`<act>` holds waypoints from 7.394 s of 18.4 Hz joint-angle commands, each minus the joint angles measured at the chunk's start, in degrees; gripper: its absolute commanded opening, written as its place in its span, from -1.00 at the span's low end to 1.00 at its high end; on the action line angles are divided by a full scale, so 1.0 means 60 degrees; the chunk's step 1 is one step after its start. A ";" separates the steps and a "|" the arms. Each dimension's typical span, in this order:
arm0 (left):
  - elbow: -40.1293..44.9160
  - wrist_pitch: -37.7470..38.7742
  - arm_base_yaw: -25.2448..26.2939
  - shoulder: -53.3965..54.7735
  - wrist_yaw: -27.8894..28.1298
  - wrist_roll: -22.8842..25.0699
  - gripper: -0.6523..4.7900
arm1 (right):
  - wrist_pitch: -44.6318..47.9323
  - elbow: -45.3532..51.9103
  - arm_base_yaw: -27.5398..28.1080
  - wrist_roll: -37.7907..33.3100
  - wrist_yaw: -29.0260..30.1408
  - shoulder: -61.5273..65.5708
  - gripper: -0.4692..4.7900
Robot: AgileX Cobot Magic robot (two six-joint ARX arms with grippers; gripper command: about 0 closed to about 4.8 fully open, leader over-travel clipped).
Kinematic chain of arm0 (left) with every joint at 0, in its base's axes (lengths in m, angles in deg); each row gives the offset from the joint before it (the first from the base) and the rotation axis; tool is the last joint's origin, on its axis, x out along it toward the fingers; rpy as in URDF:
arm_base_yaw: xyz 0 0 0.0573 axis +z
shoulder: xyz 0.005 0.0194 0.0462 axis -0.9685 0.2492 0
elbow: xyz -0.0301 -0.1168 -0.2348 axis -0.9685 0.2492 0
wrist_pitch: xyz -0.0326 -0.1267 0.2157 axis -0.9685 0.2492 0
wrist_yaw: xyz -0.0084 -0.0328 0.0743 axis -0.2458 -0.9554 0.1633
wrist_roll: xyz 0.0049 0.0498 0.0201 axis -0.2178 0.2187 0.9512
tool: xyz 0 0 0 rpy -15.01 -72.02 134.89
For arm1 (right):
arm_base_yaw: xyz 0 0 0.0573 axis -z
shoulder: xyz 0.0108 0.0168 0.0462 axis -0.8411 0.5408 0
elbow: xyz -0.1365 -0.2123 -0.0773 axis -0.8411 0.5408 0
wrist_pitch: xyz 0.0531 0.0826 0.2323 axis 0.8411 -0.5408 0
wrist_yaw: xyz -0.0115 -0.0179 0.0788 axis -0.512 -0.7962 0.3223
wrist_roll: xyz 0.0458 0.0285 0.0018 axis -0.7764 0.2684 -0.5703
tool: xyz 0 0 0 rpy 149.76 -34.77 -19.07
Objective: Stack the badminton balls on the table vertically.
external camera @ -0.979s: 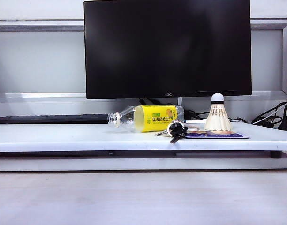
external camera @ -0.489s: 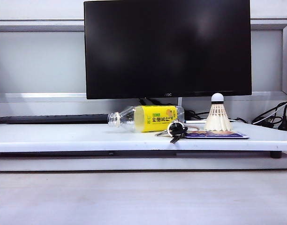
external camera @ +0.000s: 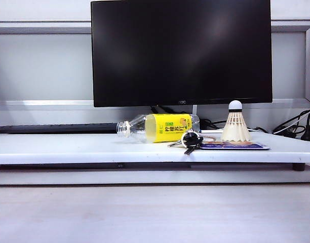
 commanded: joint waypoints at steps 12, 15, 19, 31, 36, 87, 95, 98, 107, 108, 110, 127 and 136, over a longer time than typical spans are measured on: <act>-0.0029 -0.0095 -0.0004 -0.0044 0.0062 -0.0022 0.14 | 0.7249 0.0973 -0.1486 -0.0936 -0.1308 0.5217 -0.38; -0.0029 -0.0066 -0.0004 -0.0044 0.0146 -0.0025 0.14 | 0.8688 0.0954 -0.1555 -0.1020 -0.1450 0.6761 -0.38; -0.0029 -0.0055 -0.0004 -0.0044 0.0240 -0.0025 0.14 | 0.9125 0.0801 -0.1545 -0.1468 -0.1807 0.8225 -0.38; -0.0029 -0.0058 -0.0004 -0.0044 0.0466 -0.0025 0.14 | 0.9129 -0.0495 -0.1778 -0.0980 -0.1198 1.0721 -0.47; -0.0029 -0.0055 -0.0004 -0.0044 0.0488 -0.0029 0.14 | 0.9133 -0.0885 -0.1887 -0.0874 -0.1268 1.1635 -0.47; -0.0029 -0.0131 0.0000 -0.0044 0.0707 -0.0018 0.14 | 0.8961 -0.1592 -0.2000 -0.0120 -0.1115 1.3832 -0.10; -0.0029 -0.0135 -0.0004 -0.0044 0.0707 0.0007 0.14 | 0.9111 -0.0896 -0.1861 -0.0124 -0.1005 1.3825 -0.10; -0.0029 -0.0142 -0.0004 -0.0044 0.0707 0.0007 0.14 | 0.9136 -0.0903 -0.1854 -0.0120 -0.1002 1.3704 0.09; 0.0270 -0.0947 -0.0004 -0.0109 0.0703 0.0222 0.14 | 0.9133 -0.0925 -0.1836 0.0656 -0.0750 1.1428 0.85; 0.0463 -0.1366 -0.0004 -0.0219 0.0699 0.0222 0.14 | 0.9118 -0.0925 -0.1814 0.0623 -0.0619 1.0517 0.82; 0.0827 -0.2426 -0.0004 -0.0648 0.0324 0.0237 0.14 | 0.9038 -0.0925 -0.1803 0.0572 -0.0182 0.8593 0.07; 0.3982 -0.5231 0.0000 -0.3049 -0.2251 -0.0736 -0.69 | -0.6958 0.1297 -0.0823 0.2524 -0.0302 -0.3807 -0.69; 0.4783 -0.6218 0.0000 -0.3049 -0.0994 -0.0867 -0.78 | -0.6328 0.3581 -0.0827 0.1752 -0.1727 -0.4080 -0.82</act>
